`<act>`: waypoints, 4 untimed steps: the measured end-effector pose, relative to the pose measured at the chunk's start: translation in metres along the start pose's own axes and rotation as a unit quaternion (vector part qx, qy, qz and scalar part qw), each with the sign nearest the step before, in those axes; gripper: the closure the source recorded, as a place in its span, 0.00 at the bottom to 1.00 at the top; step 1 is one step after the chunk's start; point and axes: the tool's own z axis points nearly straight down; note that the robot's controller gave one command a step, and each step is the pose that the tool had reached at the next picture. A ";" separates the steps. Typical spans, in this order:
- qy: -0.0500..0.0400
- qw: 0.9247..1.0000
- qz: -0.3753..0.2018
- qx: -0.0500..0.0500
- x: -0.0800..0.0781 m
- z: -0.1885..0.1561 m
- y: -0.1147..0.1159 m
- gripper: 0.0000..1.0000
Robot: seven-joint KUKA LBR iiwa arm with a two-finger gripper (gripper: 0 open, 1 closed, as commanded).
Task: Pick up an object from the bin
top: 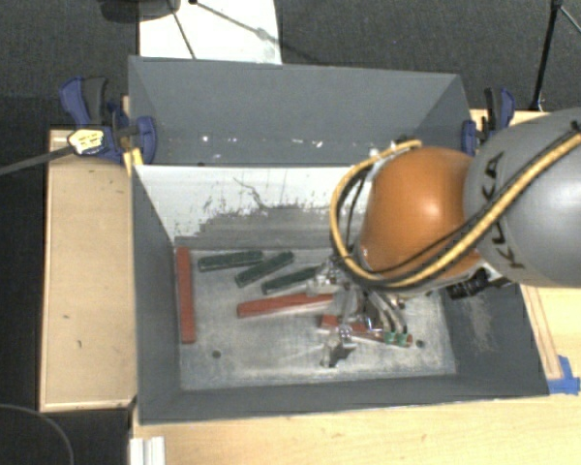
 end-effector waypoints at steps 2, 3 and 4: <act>-0.004 1.000 -0.028 0.000 -0.020 0.058 -0.007 0.00; -0.014 0.989 -0.147 -0.001 -0.069 0.105 0.001 1.00; 0.001 0.989 -0.146 0.000 -0.062 0.109 -0.001 0.00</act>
Offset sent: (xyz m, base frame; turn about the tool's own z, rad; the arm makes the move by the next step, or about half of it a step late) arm 0.0324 -0.0134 -0.1141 -0.0964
